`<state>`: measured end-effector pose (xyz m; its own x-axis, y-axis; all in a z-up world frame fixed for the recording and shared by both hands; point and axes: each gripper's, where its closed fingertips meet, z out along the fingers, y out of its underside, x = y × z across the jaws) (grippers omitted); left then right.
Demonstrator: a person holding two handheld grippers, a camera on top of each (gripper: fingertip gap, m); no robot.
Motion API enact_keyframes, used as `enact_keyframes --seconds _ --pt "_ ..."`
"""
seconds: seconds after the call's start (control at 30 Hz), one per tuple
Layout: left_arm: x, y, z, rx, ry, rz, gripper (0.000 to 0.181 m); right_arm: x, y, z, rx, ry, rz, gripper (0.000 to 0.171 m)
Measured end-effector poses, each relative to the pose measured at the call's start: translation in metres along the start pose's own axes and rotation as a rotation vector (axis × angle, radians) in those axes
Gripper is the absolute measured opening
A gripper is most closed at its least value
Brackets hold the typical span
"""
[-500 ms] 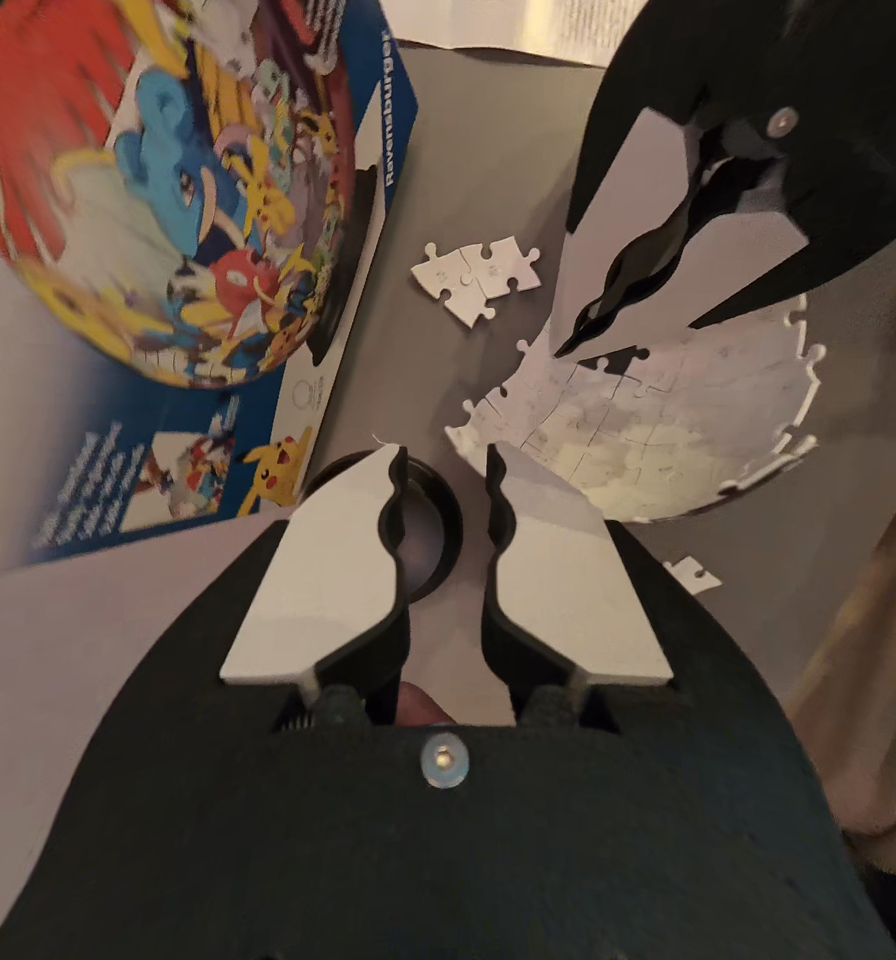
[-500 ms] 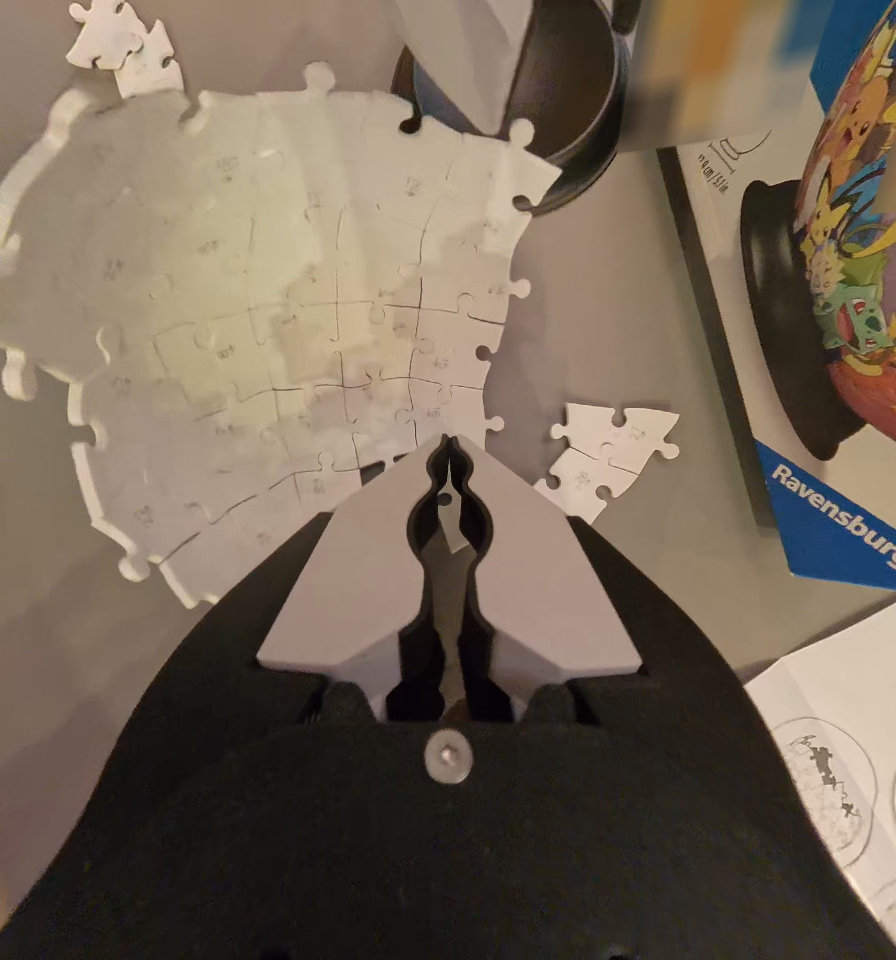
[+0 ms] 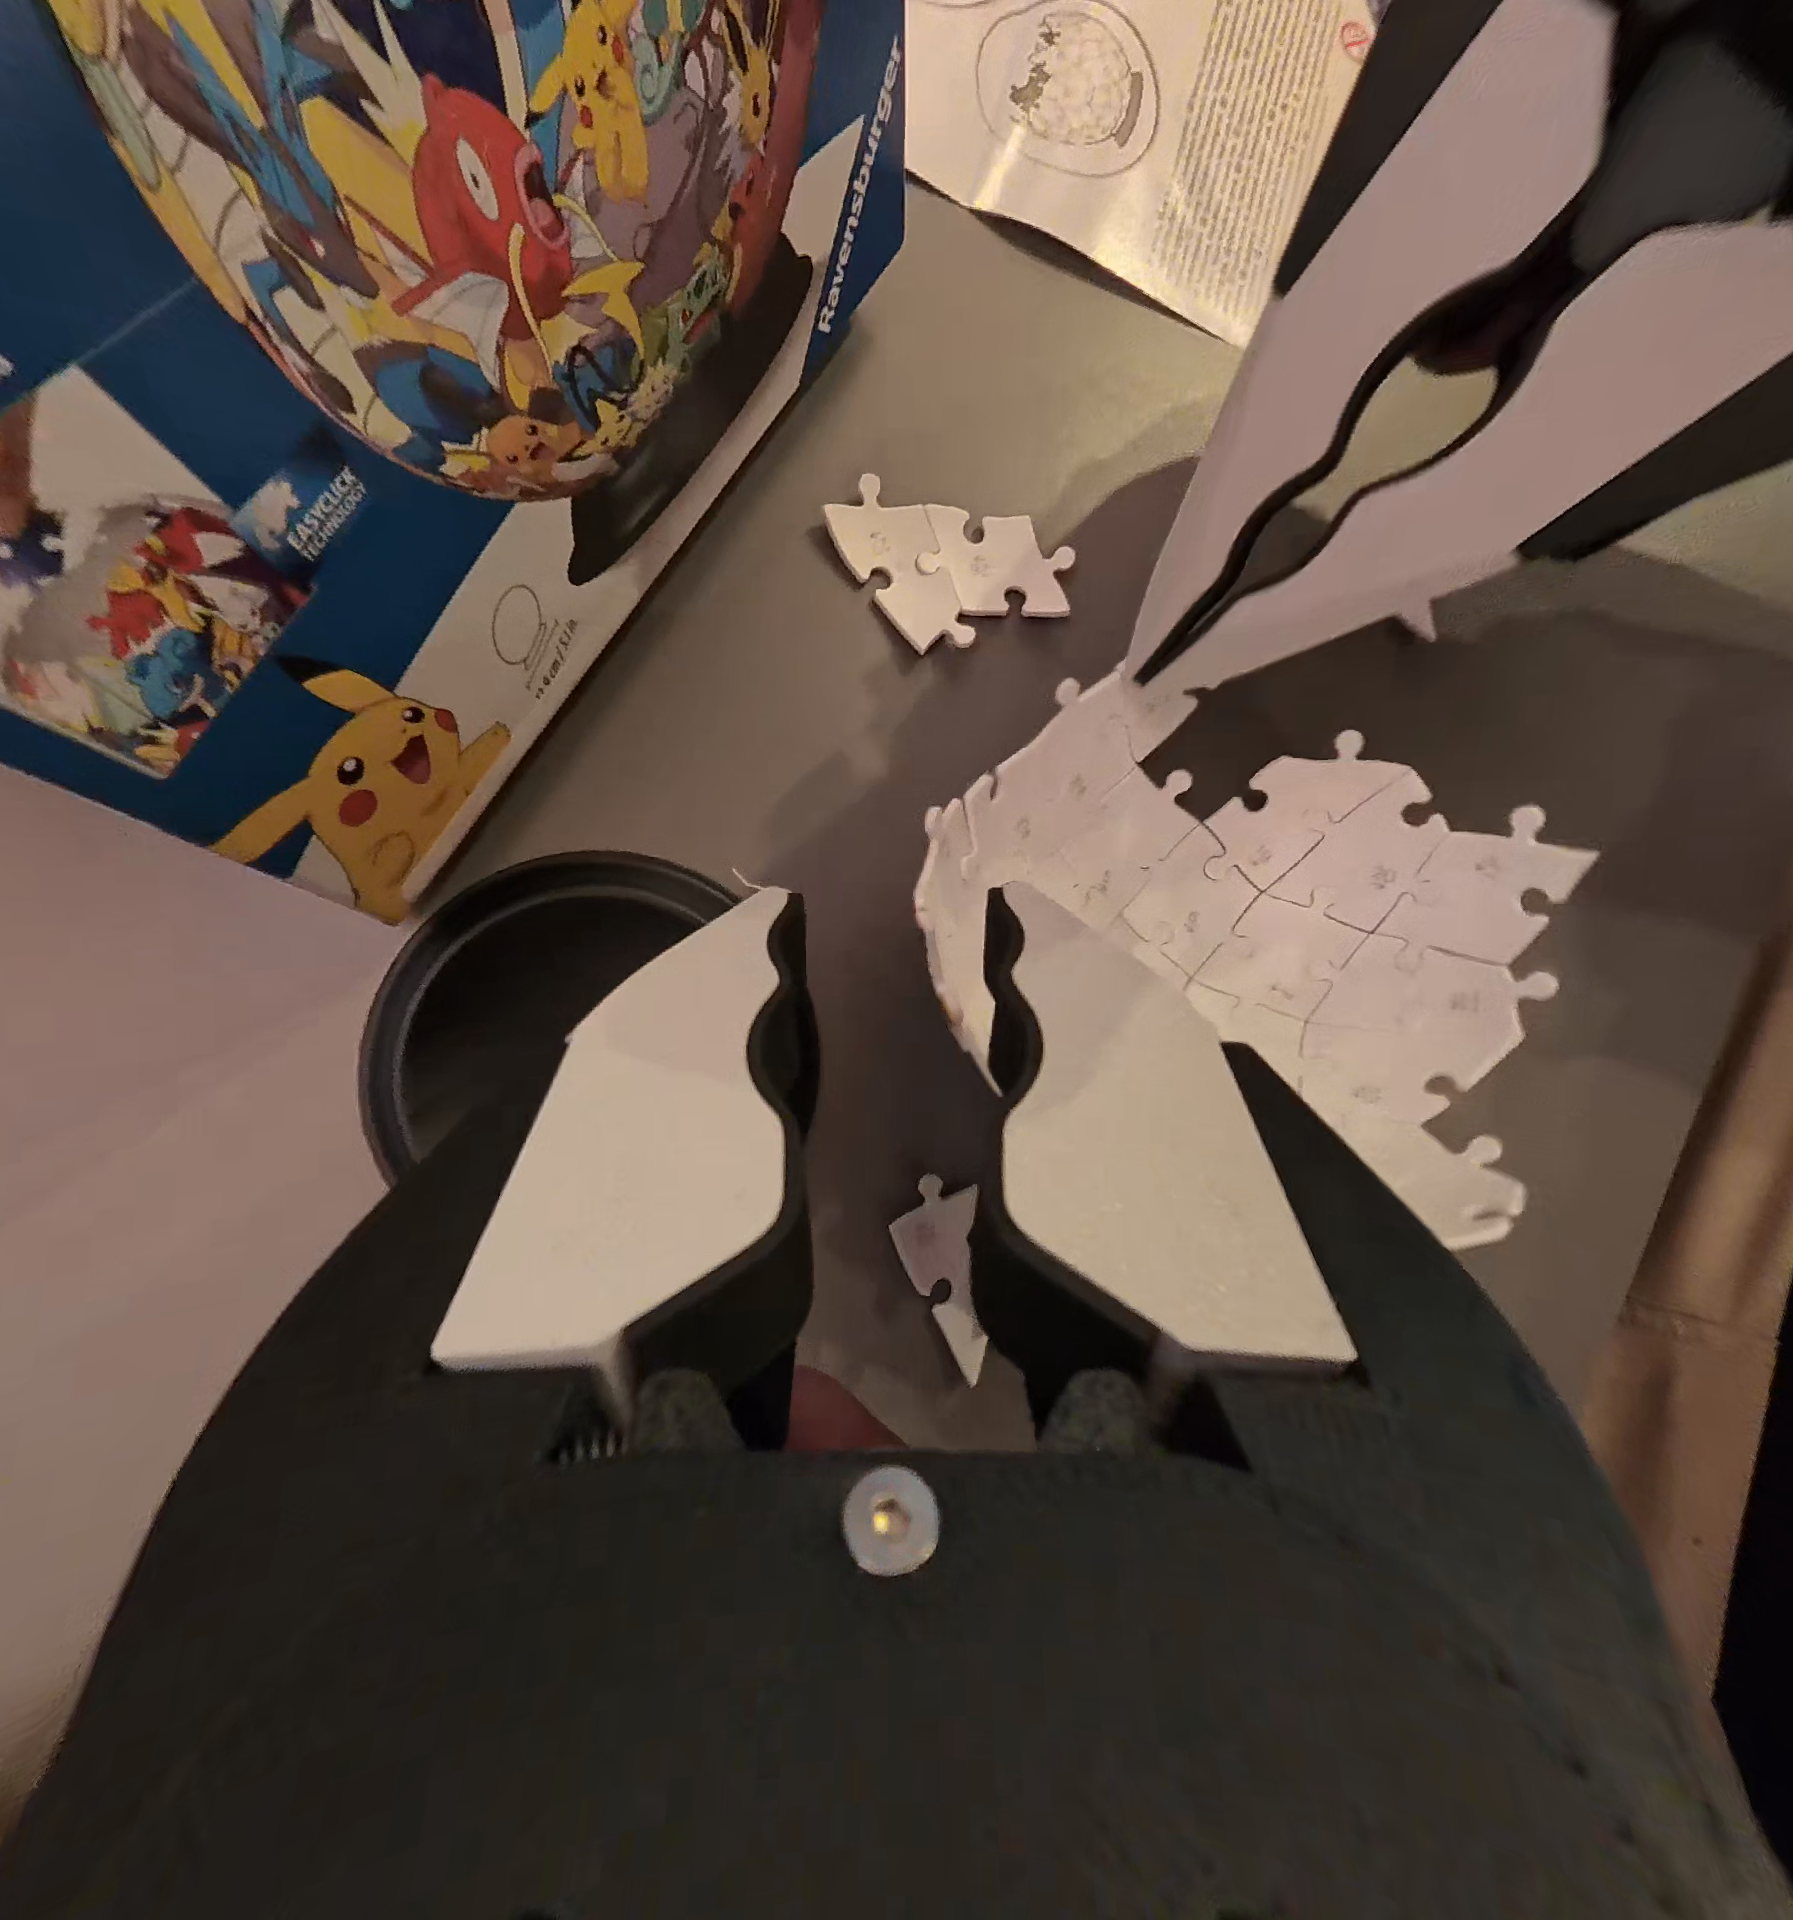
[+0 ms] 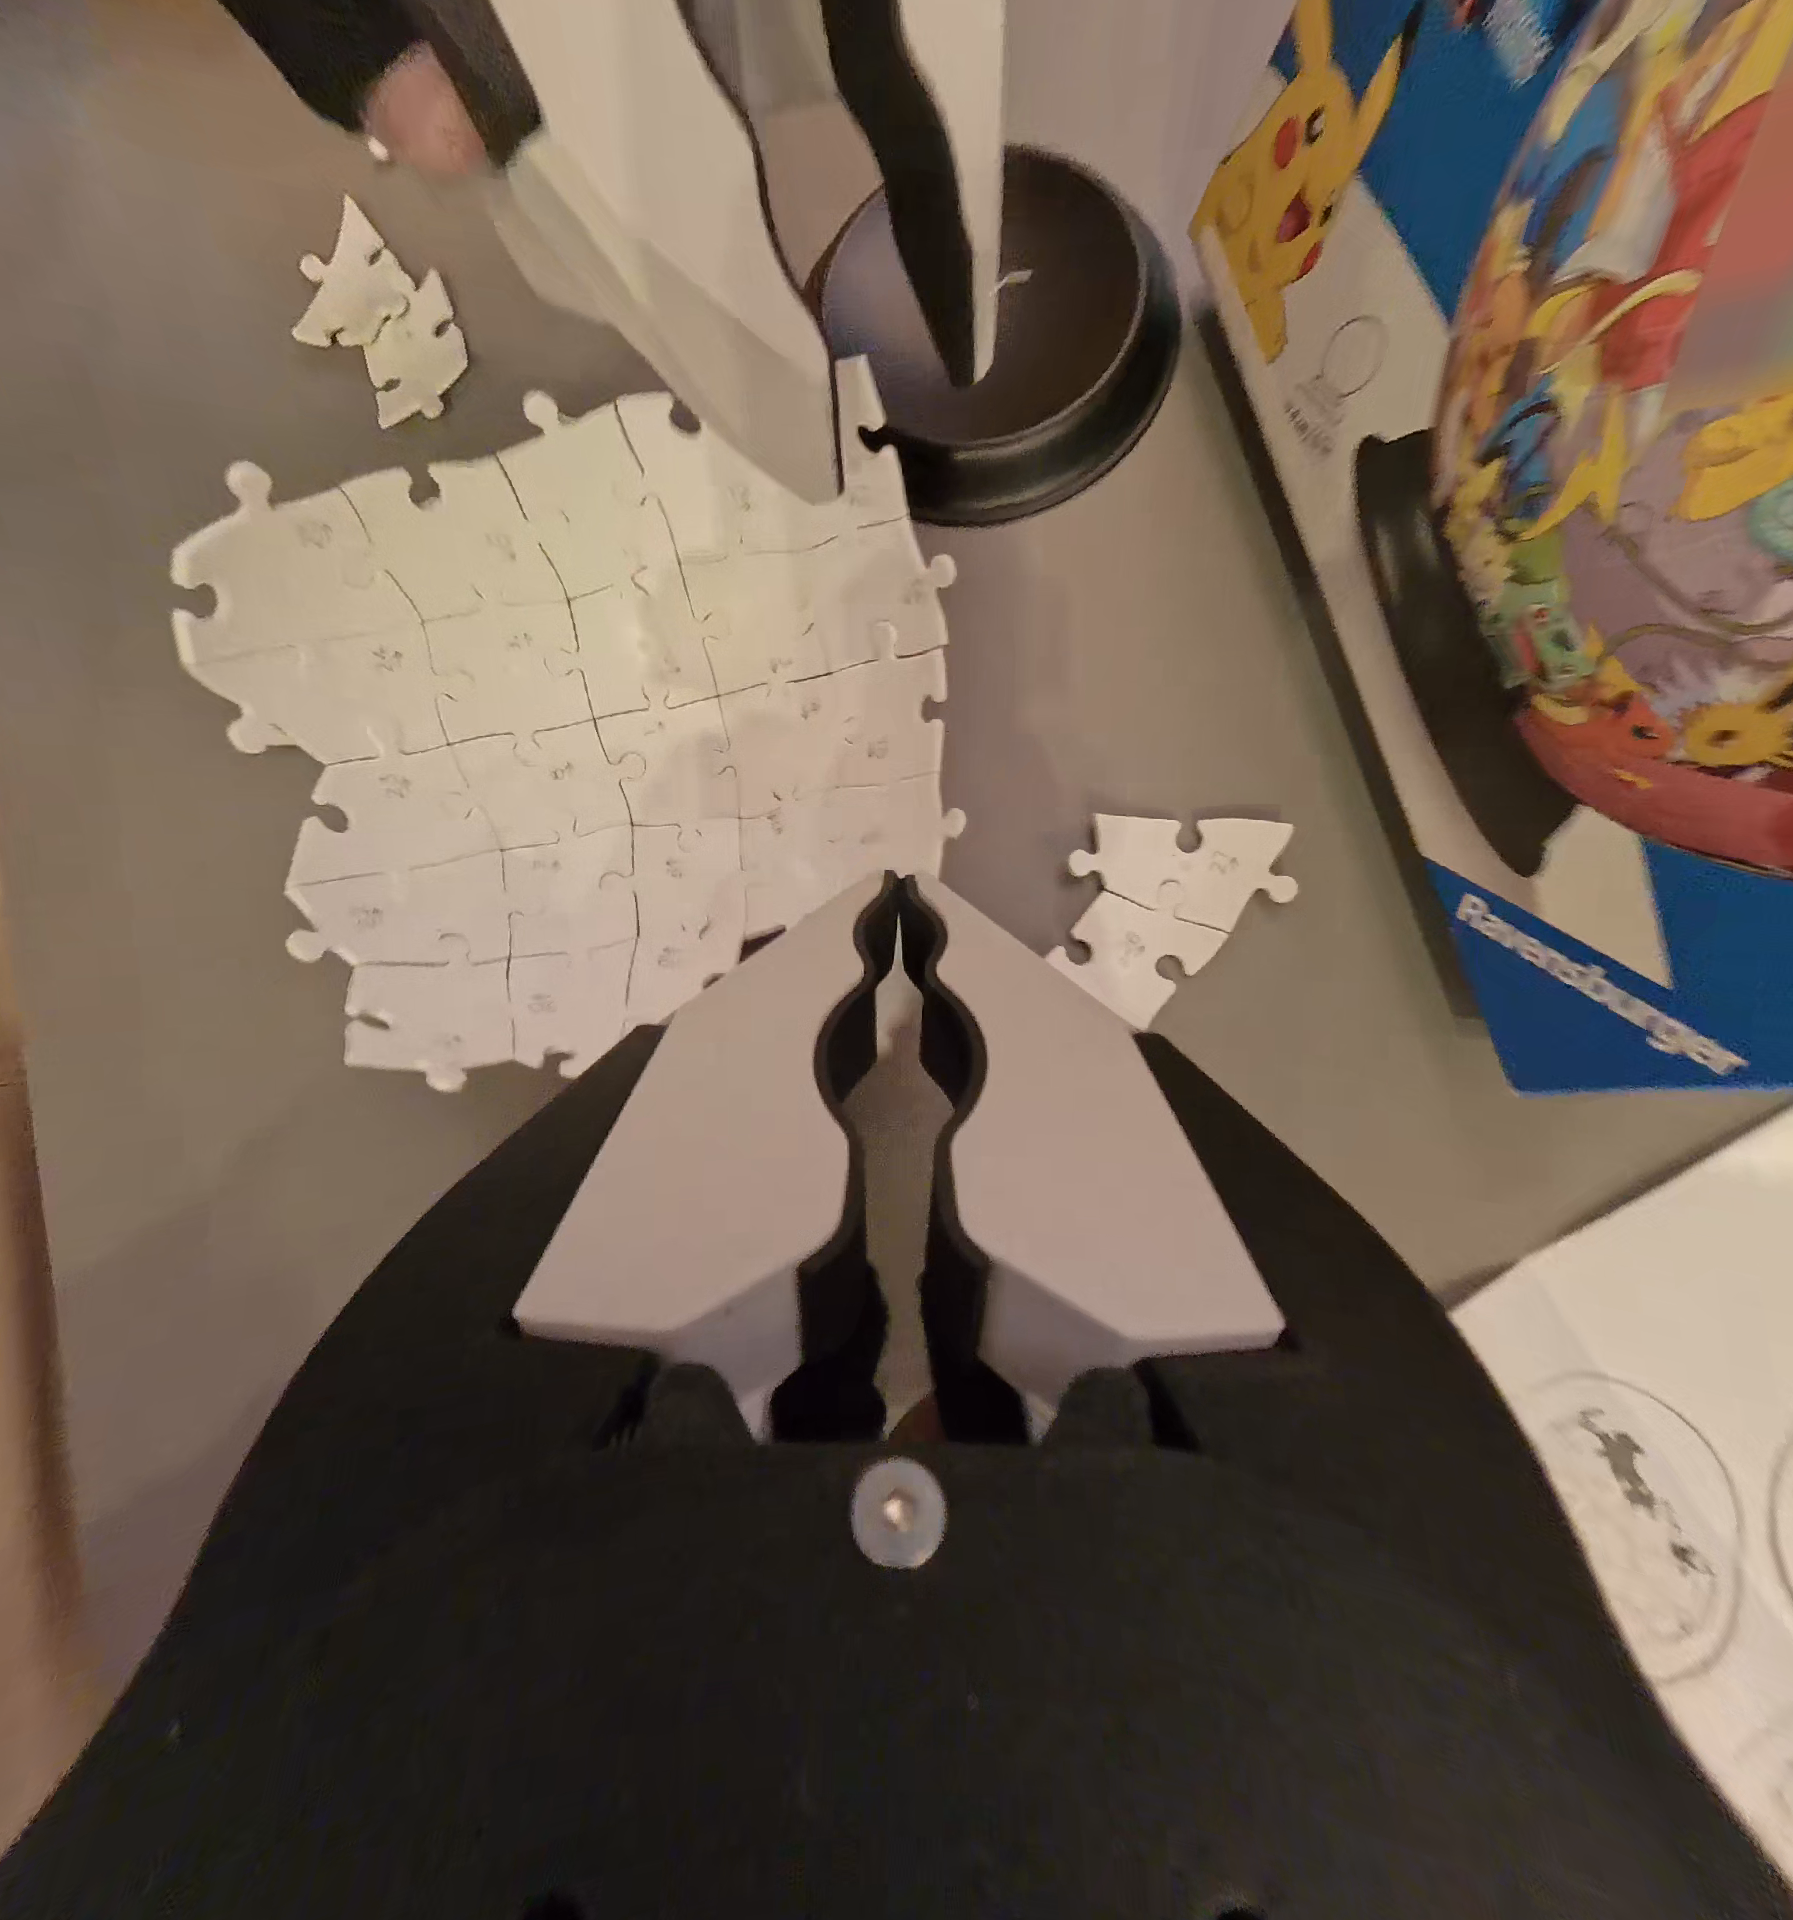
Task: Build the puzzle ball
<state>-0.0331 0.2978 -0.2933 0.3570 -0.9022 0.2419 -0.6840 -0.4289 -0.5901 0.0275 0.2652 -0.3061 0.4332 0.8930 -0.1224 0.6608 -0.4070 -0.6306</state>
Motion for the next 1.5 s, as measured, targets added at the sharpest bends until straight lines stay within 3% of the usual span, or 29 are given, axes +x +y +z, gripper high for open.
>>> enact_keyframes --seconds 0.03,0.3,0.47,0.73,1.03,1.27,1.5 --pt "0.002 0.001 0.002 0.003 0.009 -0.005 0.032 0.001 -0.002 -0.006 0.018 0.004 0.004 0.0" --pt "0.001 0.007 0.005 0.008 -0.015 0.011 0.034 0.006 0.025 -0.057 0.064 0.076 0.075 0.0" --pt "0.003 0.01 0.008 0.017 -0.029 0.013 0.034 0.016 0.059 -0.052 0.0 0.132 0.122 0.008" --pt "0.01 0.018 0.009 0.025 -0.04 0.012 0.036 -0.003 0.095 -0.048 -0.187 0.103 -0.012 0.034" --pt "0.018 0.02 0.011 0.021 -0.065 0.036 0.036 -0.016 0.107 -0.05 -0.159 0.116 0.039 0.013" --pt "0.024 0.028 0.01 0.019 -0.111 0.043 0.036 -0.024 0.112 -0.056 -0.122 0.135 0.085 0.008" --pt "0.024 0.028 0.01 0.046 -0.13 0.015 0.037 -0.033 0.121 -0.057 -0.163 0.148 0.068 0.034"
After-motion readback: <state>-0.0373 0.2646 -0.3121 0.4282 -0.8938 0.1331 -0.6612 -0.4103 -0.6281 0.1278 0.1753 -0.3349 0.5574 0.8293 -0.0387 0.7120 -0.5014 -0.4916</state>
